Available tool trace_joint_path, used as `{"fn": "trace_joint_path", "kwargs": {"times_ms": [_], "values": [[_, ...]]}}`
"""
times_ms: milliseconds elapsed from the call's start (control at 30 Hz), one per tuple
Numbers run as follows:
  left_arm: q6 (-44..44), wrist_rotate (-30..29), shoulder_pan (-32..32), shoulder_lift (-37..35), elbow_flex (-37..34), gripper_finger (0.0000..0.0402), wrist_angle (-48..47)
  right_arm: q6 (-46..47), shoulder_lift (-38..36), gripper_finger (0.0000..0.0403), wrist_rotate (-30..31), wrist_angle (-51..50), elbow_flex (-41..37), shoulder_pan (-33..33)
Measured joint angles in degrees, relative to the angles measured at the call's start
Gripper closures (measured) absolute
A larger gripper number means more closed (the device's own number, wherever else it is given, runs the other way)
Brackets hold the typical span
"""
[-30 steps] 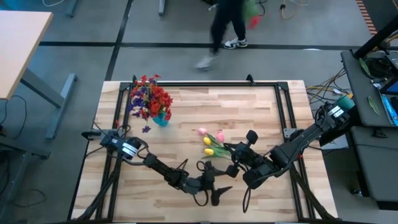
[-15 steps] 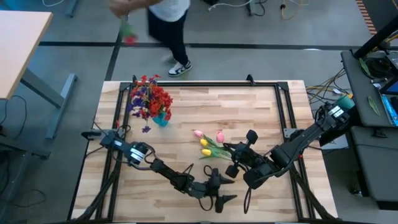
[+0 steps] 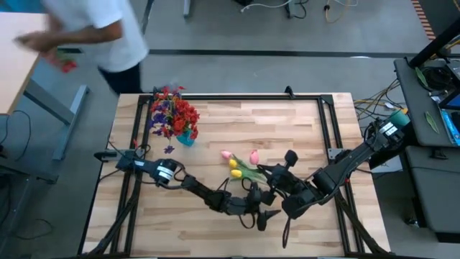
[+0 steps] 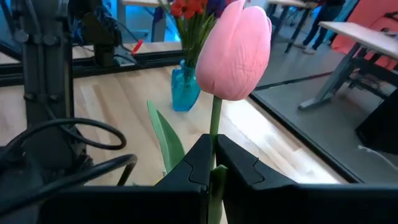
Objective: Sort flowers into vase by color
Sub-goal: Put the pink tulip into the transparent vase
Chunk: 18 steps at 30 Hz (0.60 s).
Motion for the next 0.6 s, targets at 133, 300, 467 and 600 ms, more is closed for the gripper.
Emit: {"fn": "trace_joint_path", "kwargs": {"times_ms": [133, 300, 467, 600], "values": [[0.23, 0.03, 0.29, 0.00, 0.00, 0.0102, -0.02, 0.00, 0.00, 0.0390, 2.31, 0.04, 0.00, 1.05], [1.36, -0.95, 1.11, 0.00, -0.02, 0.0102, 0.06, 0.00, 0.00, 0.0390, 6.78, 1.51, 0.15, 3.28], [1.40, -1.82, 2.34, 0.00, -0.04, 0.0102, 2.14, 0.06, 0.00, 0.0390, 11.84, 3.41, 0.15, 6.14], [2.09, -1.82, 3.44, 0.00, 0.76, 0.0102, 2.96, 1.11, 0.00, 0.0390, 14.19, 3.45, 0.15, 7.78]]}}
